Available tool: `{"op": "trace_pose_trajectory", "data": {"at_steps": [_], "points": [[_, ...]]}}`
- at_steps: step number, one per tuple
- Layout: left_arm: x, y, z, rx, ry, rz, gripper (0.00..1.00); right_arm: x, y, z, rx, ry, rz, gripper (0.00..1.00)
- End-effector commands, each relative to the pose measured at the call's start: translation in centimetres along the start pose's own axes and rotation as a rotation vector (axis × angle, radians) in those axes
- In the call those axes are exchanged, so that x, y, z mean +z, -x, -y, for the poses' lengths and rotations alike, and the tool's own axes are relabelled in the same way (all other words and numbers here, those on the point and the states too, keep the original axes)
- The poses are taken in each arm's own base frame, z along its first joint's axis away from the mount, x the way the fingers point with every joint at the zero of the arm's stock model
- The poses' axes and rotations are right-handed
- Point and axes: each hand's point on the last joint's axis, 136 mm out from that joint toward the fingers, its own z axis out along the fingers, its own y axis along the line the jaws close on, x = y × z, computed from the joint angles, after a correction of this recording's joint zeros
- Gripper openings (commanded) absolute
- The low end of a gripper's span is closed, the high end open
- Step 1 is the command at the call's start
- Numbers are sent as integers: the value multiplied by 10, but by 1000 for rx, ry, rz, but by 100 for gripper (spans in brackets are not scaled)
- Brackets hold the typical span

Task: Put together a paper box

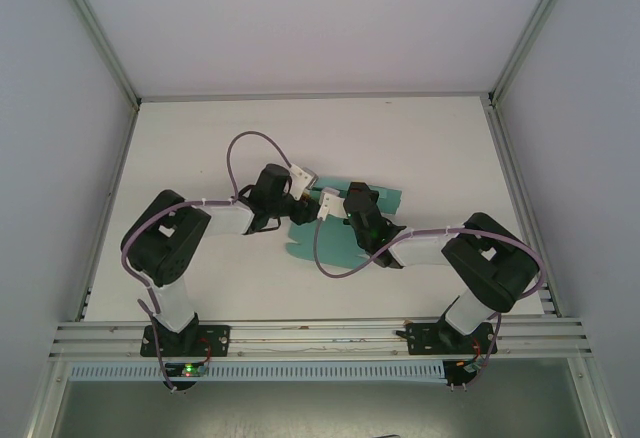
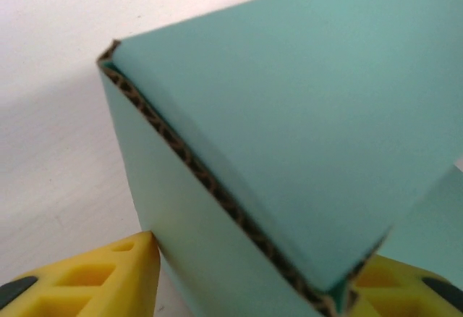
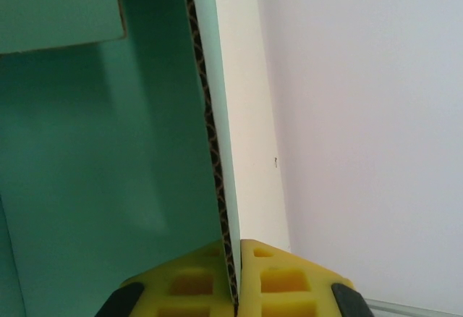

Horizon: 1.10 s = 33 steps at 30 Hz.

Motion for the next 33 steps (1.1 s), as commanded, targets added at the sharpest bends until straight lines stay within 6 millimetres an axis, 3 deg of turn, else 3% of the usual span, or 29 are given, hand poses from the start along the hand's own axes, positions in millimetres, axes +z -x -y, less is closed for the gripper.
{"op": "trace_pose_trajectory", "data": {"at_steps": [1,6,11,14,25,29,33], "points": [[8,12,-12,11,61,43,46,-6,22,-27,36,116,89,0],[6,28,-27,-10,182,114,31,-8,20,-34,43,144,66,0],[-5,30,-40,-13,316,154,29,-8,11,-30,71,130,11,0],[-13,30,-46,-35,362,196,23,-9,7,-32,75,147,-7,0],[-17,42,-53,-115,416,239,9,4,8,-24,84,186,-47,0],[-12,47,-46,-124,367,243,9,13,7,-24,90,203,-71,0],[-6,42,-24,-60,243,203,10,19,2,-18,99,201,-81,4]]}}
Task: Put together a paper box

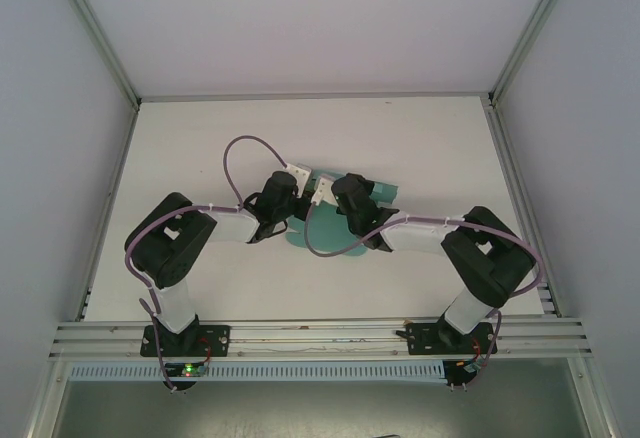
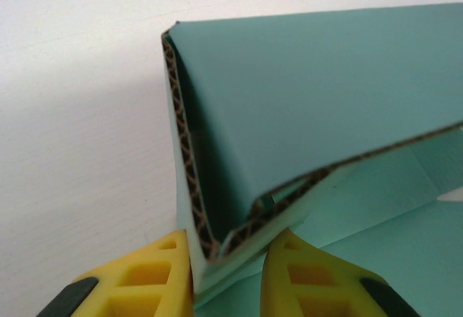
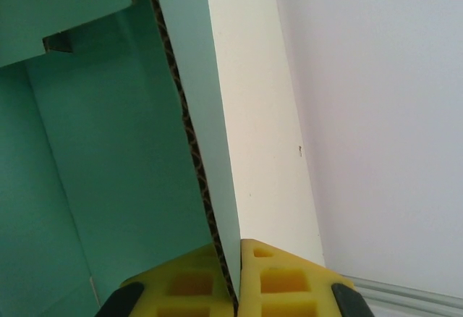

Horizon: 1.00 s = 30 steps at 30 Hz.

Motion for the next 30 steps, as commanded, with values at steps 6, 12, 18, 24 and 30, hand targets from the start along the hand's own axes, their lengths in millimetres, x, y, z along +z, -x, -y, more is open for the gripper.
{"op": "trace_pose_trajectory", "data": {"at_steps": [6,12,18,24,30], "points": [[-9,0,11,76,-88,-1,11,3,-14,8,18,59,20,16],[-11,-9,10,117,-85,-37,11,9,-28,25,-48,47,26,17],[-7,-3,10,106,-81,-29,17,16,-32,13,-120,114,24,2],[-18,4,30,98,-187,-12,42,17,-17,10,-127,83,29,0],[-15,9,13,73,-114,-4,47,6,-1,9,-83,66,71,0]]}}
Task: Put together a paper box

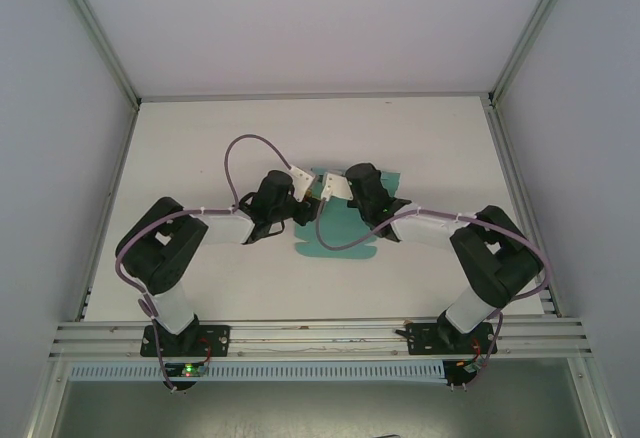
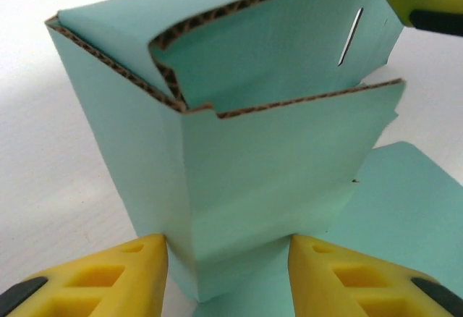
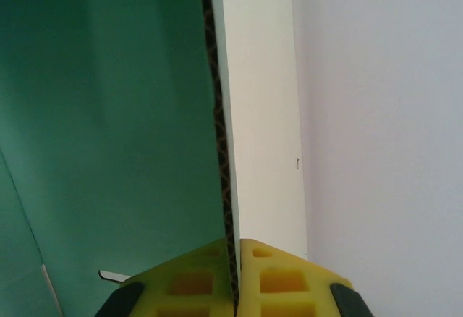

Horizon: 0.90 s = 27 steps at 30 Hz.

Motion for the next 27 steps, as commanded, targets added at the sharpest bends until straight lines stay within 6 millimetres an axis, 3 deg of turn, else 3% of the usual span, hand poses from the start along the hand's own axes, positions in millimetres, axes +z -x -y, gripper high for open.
{"op": "trace_pose_trajectory", "data": {"at_steps": [1,4,6,13,19,22,27], "points": [[0,12,-15,-29,52,20,48,-7,15,-6,44,16,42,0],[9,20,-29,-58,116,46,51,-12,22,-11,59,38,57,0],[11,25,-44,-85,197,63,66,-14,22,-15,53,50,49,0],[22,34,-56,-94,246,101,69,-18,29,-23,78,85,60,0],[27,45,-45,-83,177,177,45,-17,25,-28,72,117,41,0],[14,47,-36,-70,145,191,32,-15,20,-18,80,89,13,0],[-12,52,-39,-50,196,243,22,-13,19,-3,105,57,12,0]]}}
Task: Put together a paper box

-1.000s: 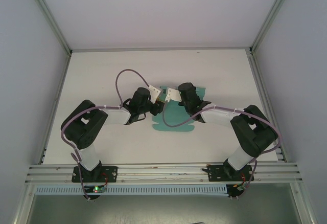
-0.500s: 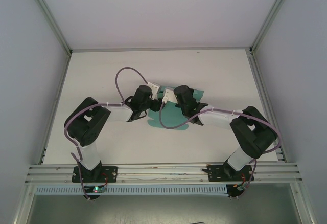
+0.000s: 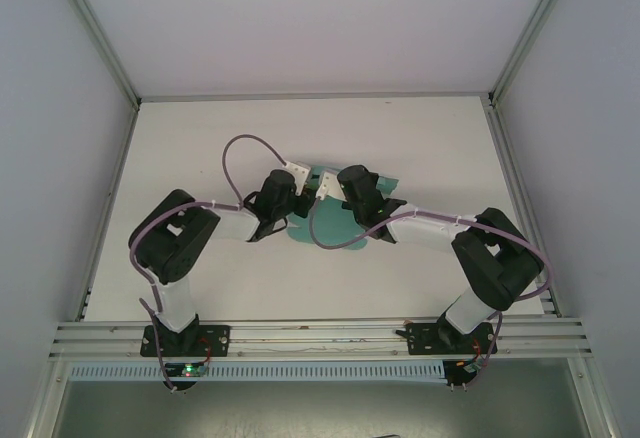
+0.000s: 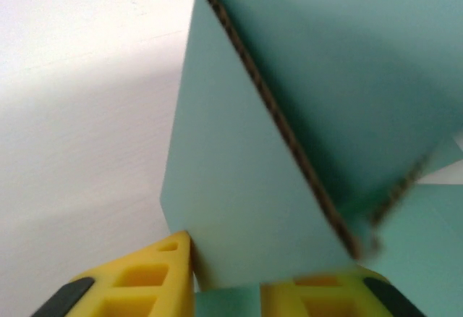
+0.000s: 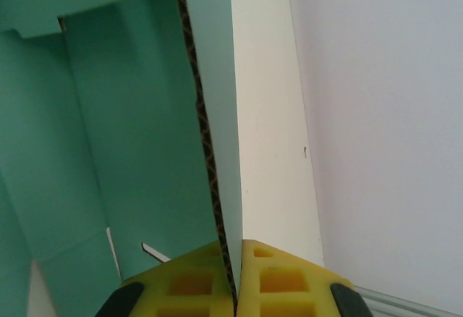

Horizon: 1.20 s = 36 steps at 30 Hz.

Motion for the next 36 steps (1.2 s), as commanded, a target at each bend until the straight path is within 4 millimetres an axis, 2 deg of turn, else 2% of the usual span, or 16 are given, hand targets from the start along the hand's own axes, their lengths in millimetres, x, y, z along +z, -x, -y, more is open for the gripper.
{"op": "trace_pose_trajectory", "data": {"at_steps": [1,3,5,7,8,10,11,14,16,17,23,27,29,32,36], "points": [[-21,48,-4,11,27,178,22,-3,10,-1,25,46,40,0],[-25,48,-5,-1,35,172,22,-2,12,2,26,44,37,0],[-26,46,-10,-21,62,167,15,-2,15,2,28,49,36,0],[-25,43,-12,-31,74,152,15,-2,17,2,33,53,33,0],[-25,42,-12,-40,74,145,19,-2,17,2,33,55,31,0],[-27,39,-8,-36,48,130,36,-2,17,0,26,62,23,0],[-29,38,-4,-35,26,127,49,-1,17,0,26,60,19,0],[-46,33,0,-36,6,132,79,-2,14,2,16,50,6,0],[-61,27,-8,-54,48,119,96,-3,13,3,10,46,6,0],[-68,24,-12,-64,74,110,100,-3,14,4,8,42,9,0],[-108,7,-39,-116,199,57,100,-1,14,7,-42,-9,-6,0],[-132,8,-74,-273,282,94,100,1,17,8,-73,-34,3,0],[-138,10,-93,-370,304,119,100,2,18,9,-95,-53,3,0],[-132,11,-111,-422,306,102,100,4,20,10,-109,-99,15,0],[-102,18,-98,-288,177,85,100,10,18,2,-143,-106,-5,0]]}}
